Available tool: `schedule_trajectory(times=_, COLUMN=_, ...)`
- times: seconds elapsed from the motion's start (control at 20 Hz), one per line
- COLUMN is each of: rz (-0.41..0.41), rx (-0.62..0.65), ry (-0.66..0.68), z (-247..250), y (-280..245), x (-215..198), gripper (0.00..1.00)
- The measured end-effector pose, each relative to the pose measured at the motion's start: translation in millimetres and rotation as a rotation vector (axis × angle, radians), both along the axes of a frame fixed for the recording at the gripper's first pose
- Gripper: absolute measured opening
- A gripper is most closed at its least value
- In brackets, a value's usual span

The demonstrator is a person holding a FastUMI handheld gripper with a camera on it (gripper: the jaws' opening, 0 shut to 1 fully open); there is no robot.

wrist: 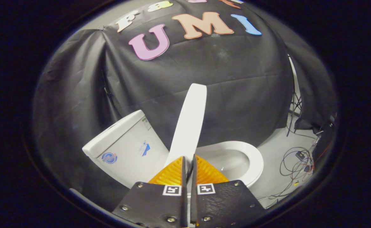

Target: Open the toilet lid.

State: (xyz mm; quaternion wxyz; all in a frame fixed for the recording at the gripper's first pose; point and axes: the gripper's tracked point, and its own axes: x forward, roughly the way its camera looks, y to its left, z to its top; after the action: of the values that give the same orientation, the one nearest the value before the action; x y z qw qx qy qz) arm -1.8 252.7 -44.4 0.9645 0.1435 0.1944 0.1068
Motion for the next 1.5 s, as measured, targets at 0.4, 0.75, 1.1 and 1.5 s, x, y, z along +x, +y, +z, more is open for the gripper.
schedule_trajectory(times=0.4, rz=0.043, rx=-0.066, ry=-0.055, z=16, y=33, x=-3, gripper=0.07)
schedule_trajectory(times=0.75, rz=0.096, rx=-0.100, ry=-0.112, z=29, y=67, x=-6, gripper=0.07)
schedule_trajectory(times=1.1, rz=0.135, rx=-0.052, ry=-0.127, z=37, y=95, x=-9, gripper=0.07)
schedule_trajectory(times=1.5, rz=0.163, rx=-0.119, ry=-0.178, z=44, y=128, x=-12, gripper=0.07)
